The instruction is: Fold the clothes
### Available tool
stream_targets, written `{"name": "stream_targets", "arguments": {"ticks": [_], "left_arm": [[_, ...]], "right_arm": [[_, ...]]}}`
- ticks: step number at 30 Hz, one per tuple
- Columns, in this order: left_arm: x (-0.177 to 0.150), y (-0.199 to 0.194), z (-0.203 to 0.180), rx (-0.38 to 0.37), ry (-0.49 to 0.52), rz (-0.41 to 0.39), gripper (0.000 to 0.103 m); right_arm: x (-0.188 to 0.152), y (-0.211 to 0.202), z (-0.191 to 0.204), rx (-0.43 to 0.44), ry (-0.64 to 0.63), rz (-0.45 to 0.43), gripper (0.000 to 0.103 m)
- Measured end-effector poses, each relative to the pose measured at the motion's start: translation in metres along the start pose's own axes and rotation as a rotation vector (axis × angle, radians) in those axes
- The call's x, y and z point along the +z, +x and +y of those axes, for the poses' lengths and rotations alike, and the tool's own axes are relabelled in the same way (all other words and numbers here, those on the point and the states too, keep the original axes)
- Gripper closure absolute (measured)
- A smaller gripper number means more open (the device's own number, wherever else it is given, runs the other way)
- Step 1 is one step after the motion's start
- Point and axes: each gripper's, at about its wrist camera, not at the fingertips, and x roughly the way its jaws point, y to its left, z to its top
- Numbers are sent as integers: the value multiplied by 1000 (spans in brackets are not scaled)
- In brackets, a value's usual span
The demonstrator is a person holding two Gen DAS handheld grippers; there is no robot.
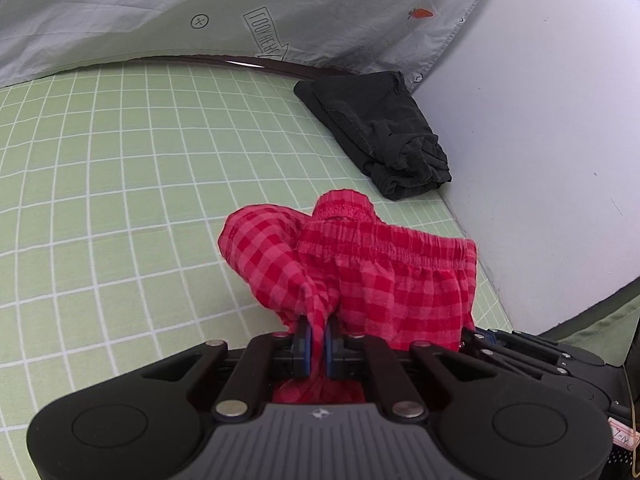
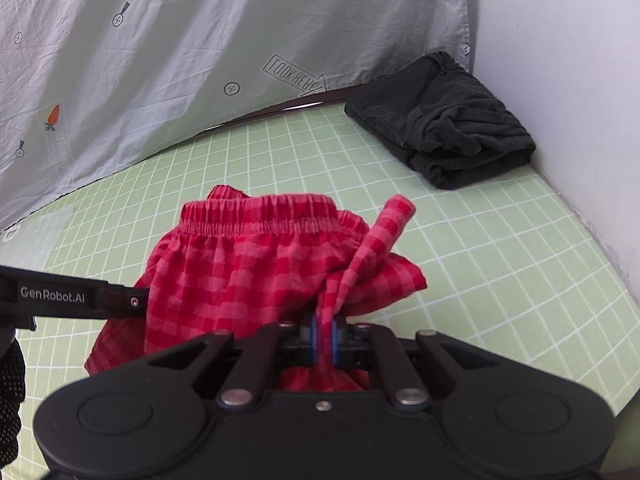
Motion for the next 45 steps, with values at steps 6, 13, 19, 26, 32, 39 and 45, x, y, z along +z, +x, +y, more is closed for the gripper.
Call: {"name": "stream_targets", "arguments": {"ticks": [6,13,19,26,32,39,45], "left_arm": [[37,53,-57,10,-92,-97,96],[121,102,-98,-26,-94,-206,96],[188,159,-140,44,-47,-286,88],[224,211,-133,347,-40,-288,35],[212,233,-106,384,-83,-167,28],[200,184,-121,410,19,-310,12],[174,110,-158,342,138,-476,0]], "right_arm": [[73,16,-97,14,-111,-80,96],[157,38,-170,12,-227,-198,96],[230,84,-214,-19,-274,-295,93],[248,145,-217,-157,-286,-354,56],[224,196,-228,-92,-166,-130,48],[205,155,-224,-135,-113,-188,16],[184,90,-216,-113,-46,-269,2]]}}
